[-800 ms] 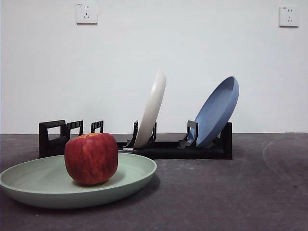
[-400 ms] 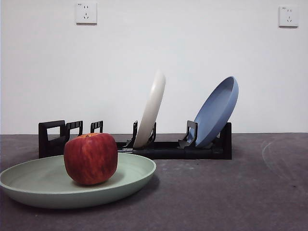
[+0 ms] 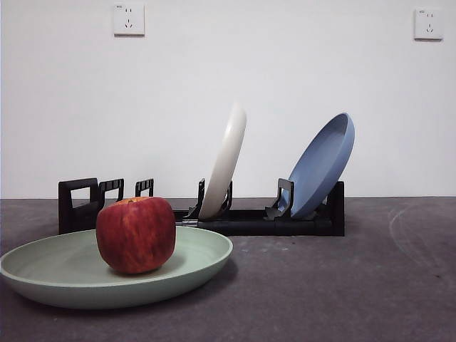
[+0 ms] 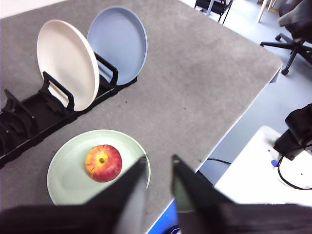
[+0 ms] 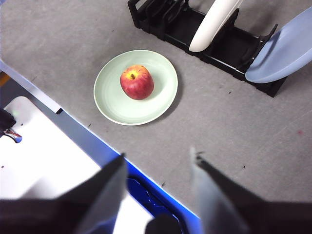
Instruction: Take the green plate from the plate rack,put the plate on the table,take the apple from the table,put the apple in the plate
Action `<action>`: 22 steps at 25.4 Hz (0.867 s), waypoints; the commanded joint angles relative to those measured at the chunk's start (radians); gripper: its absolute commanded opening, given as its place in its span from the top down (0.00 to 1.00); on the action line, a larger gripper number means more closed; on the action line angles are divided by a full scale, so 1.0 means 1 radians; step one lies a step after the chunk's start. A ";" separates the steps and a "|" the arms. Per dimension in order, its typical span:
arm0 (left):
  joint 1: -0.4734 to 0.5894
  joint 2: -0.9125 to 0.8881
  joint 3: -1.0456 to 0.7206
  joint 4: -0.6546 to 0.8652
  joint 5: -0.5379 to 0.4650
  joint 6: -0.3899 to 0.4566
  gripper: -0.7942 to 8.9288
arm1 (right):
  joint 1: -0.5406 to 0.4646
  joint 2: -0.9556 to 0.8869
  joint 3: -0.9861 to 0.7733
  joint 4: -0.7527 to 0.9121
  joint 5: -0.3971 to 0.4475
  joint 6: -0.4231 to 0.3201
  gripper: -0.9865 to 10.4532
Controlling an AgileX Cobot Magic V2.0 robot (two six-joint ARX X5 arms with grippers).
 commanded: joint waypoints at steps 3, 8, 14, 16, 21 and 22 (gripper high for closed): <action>-0.002 -0.001 -0.002 0.003 -0.007 -0.021 0.93 | 0.001 -0.004 -0.004 -0.025 0.041 -0.011 0.92; -0.002 0.000 -0.002 -0.009 0.001 -0.020 0.93 | 0.001 -0.004 -0.004 -0.024 0.054 -0.003 0.92; -0.002 0.018 -0.002 -0.011 -0.007 -0.023 0.92 | 0.001 0.011 -0.003 -0.024 0.056 0.003 0.91; -0.002 0.034 -0.002 -0.011 -0.006 -0.023 0.92 | 0.001 0.018 -0.003 -0.024 0.061 0.003 0.91; -0.002 0.098 -0.002 -0.010 -0.006 -0.023 0.92 | 0.001 0.031 -0.003 -0.024 0.083 0.003 0.91; 0.006 0.105 -0.002 -0.008 -0.008 -0.023 0.92 | 0.001 0.031 -0.003 -0.024 0.083 0.003 0.91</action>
